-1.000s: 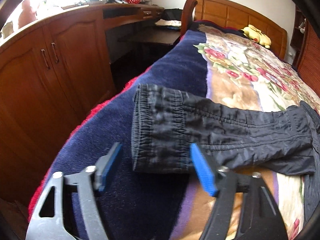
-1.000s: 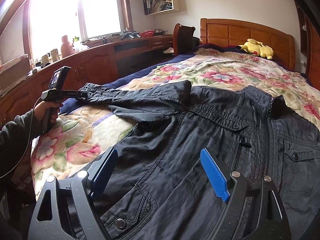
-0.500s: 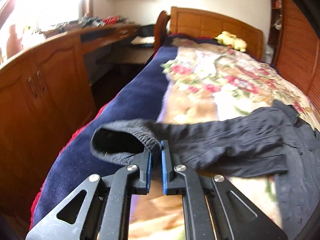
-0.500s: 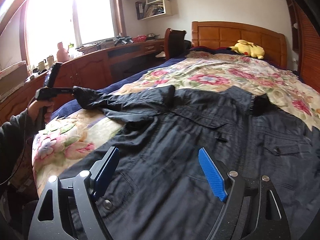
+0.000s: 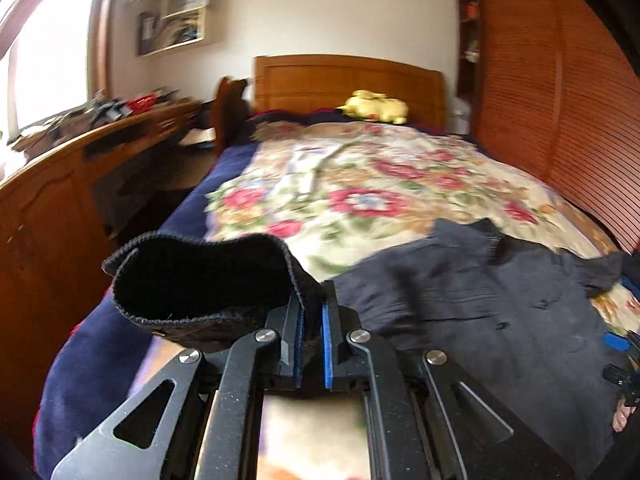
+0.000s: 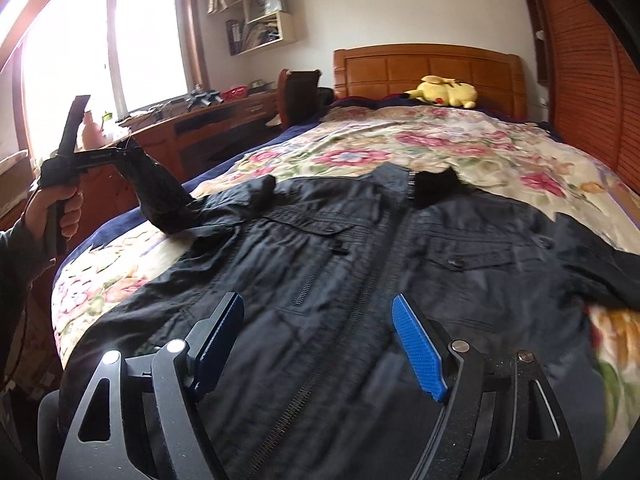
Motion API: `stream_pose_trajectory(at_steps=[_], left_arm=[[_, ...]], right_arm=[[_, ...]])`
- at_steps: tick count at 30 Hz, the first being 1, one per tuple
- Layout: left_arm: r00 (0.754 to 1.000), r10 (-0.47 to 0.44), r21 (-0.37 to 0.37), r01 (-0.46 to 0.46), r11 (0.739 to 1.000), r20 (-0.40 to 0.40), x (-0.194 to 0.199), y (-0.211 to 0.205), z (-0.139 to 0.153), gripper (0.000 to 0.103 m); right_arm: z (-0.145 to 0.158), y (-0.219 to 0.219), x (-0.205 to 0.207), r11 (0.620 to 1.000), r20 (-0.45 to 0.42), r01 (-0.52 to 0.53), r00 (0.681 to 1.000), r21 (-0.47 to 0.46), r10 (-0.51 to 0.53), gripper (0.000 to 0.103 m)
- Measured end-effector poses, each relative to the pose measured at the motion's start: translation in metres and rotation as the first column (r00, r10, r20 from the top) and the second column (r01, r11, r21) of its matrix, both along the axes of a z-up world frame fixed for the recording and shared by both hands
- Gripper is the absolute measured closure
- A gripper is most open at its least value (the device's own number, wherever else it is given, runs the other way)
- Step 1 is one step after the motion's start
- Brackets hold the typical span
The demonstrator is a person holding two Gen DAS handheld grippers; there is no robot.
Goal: Fold large clothes
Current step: 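Lift the cuff and fold the sleeve across the jacket body, open left gripper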
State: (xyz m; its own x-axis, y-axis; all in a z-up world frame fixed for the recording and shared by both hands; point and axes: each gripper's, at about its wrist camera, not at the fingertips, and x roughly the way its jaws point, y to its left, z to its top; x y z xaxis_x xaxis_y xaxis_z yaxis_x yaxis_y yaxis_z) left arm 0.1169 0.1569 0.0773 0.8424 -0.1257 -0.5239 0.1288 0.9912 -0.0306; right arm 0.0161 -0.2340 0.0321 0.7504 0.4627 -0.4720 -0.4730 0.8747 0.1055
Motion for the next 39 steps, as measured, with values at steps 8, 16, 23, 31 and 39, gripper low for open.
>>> stream_pose_trajectory(at_steps=[8, 16, 23, 31, 39], left_arm=[[0.987, -0.16, 0.022, 0.16, 0.987, 0.004, -0.016, -0.104, 0.016, 0.095], [0.955, -0.296, 0.035, 0.296, 0.955, -0.018, -0.033, -0.178, 0.025, 0.095], [0.948, -0.313, 0.052, 0.317, 0.947, -0.06, -0.047, -0.199, 0.015, 0.09], [0.946, -0.313, 0.066, 0.319, 0.945, -0.083, -0.074, -0.179, -0.008, 0.066], [0.965, -0.24, 0.108, 0.252, 0.962, -0.11, -0.092, -0.137, -0.036, 0.063]], right_arm=[[-0.007, -0.028, -0.001, 0.997, 0.001, 0.065, 0.998, 0.043, -0.065, 0.025], [-0.007, -0.046, -0.01, 0.991, 0.043, 0.088, 0.995, 0.099, -0.092, 0.024], [-0.018, -0.035, -0.018, 0.995, 0.076, 0.072, 0.994, 0.063, -0.076, 0.024], [-0.022, -0.032, -0.015, 0.997, 0.068, 0.069, 0.995, 0.047, -0.072, 0.024], [-0.01, -0.013, -0.005, 1.0, 0.047, 0.011, 0.999, 0.02, -0.012, 0.024]])
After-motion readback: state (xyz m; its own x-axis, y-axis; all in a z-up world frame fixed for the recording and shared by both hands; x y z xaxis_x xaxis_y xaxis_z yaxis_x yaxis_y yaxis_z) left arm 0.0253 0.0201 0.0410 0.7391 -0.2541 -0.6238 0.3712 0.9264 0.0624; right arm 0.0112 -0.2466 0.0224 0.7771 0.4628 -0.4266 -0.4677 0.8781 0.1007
